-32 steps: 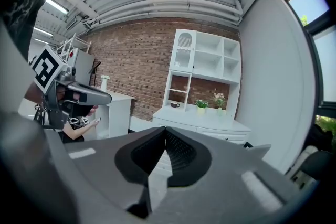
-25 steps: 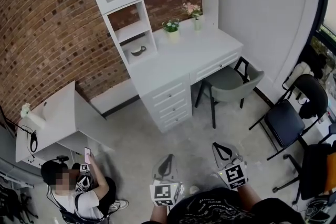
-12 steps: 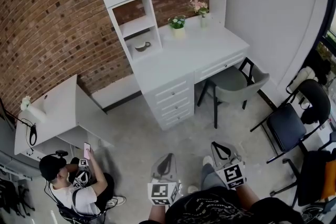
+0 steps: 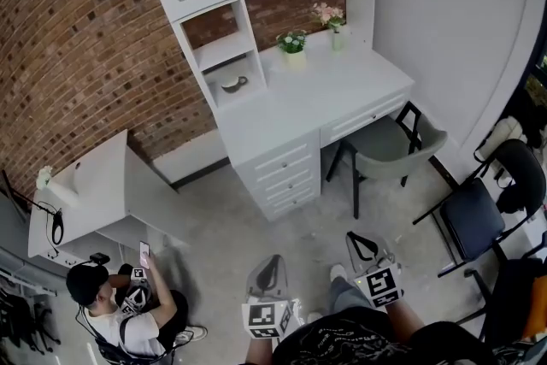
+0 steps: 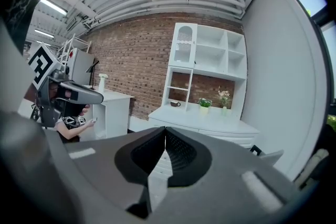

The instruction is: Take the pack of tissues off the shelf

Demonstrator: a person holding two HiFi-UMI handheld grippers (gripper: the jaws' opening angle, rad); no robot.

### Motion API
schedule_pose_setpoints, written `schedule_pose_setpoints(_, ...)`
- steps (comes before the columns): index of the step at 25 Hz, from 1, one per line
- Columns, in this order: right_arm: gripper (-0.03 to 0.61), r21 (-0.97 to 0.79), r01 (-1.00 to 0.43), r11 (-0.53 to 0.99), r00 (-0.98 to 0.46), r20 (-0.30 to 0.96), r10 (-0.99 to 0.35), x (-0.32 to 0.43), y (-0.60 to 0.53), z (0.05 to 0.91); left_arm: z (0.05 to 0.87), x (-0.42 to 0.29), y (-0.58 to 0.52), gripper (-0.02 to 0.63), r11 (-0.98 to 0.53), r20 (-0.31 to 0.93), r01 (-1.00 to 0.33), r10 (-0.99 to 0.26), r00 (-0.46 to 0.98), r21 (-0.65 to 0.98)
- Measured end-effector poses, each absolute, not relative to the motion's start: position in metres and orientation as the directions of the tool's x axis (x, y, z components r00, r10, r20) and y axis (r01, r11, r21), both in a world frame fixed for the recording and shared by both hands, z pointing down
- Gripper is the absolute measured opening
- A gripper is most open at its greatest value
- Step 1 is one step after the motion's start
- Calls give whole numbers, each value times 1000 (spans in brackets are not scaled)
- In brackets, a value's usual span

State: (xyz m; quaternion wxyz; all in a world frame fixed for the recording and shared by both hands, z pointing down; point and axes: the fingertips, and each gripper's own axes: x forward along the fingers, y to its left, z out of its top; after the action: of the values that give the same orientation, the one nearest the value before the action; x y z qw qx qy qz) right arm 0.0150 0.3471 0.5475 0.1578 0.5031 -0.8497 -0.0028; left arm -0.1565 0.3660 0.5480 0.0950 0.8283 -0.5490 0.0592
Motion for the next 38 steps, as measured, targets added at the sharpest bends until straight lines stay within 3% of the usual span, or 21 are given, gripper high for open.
schedule_pose_setpoints(33, 6, 91, -803, 590, -553, 256, -793, 106, 148, 551, 540, -53, 177, 12, -307, 211, -950, -927, 311, 51)
schedule_pose_setpoints(38, 6, 66, -830, 554, -516, 288, -807, 122, 134, 562, 538, -49, 161, 12, -272, 205, -958, -936, 286, 92)
